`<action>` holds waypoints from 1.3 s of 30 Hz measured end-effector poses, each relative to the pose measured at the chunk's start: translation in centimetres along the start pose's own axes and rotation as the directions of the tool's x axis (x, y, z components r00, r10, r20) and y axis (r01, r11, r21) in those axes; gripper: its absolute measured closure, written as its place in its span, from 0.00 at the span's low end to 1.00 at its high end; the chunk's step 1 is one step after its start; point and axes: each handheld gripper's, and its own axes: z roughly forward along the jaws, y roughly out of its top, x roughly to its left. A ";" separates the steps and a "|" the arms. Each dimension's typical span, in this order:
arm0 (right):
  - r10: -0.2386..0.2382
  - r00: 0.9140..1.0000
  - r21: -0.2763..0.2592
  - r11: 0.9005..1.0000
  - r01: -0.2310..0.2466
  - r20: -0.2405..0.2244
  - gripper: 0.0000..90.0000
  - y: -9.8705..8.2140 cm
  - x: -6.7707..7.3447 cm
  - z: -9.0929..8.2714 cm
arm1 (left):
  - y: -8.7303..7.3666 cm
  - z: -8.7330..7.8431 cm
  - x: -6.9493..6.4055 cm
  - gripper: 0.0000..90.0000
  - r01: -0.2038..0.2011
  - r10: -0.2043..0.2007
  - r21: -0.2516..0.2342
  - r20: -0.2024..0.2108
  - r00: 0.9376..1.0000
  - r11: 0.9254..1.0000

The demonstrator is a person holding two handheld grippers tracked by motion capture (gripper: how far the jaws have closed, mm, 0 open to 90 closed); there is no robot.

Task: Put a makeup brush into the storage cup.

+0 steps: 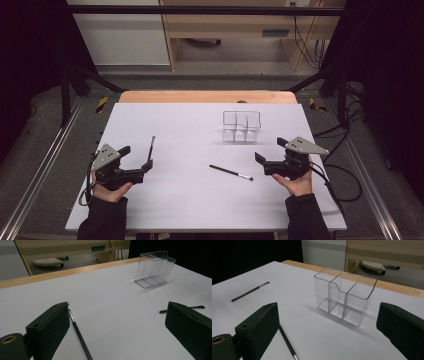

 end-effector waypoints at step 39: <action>-0.087 0.996 0.144 0.985 0.092 -0.036 0.09 1.4 3.2 1.7 | -0.8 0.4 -0.1 0.05 -0.020 0.021 0.063 -0.013 1.000 0.998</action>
